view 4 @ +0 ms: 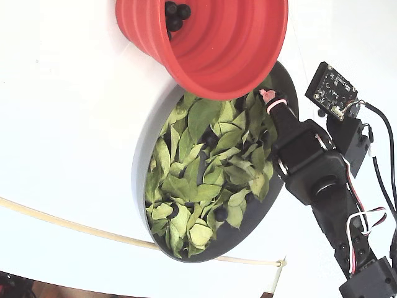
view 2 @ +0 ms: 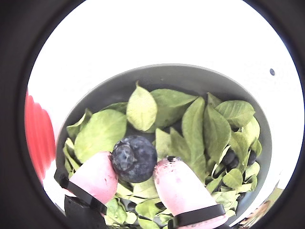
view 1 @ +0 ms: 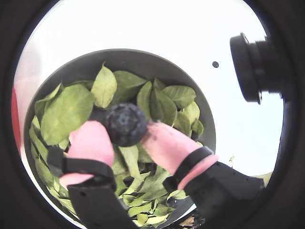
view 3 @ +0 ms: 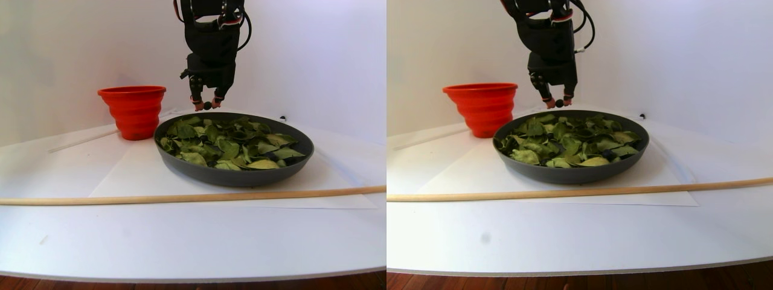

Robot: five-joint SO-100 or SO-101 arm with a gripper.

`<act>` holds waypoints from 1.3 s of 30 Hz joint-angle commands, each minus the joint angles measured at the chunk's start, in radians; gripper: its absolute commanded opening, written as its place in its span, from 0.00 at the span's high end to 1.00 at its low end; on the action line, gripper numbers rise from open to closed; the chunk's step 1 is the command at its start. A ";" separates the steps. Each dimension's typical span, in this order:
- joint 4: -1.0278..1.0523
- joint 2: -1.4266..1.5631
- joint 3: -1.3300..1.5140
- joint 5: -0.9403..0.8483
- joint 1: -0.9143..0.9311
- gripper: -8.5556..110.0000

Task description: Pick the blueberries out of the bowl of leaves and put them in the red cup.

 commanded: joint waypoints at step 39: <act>0.071 0.437 0.126 0.040 -0.138 0.81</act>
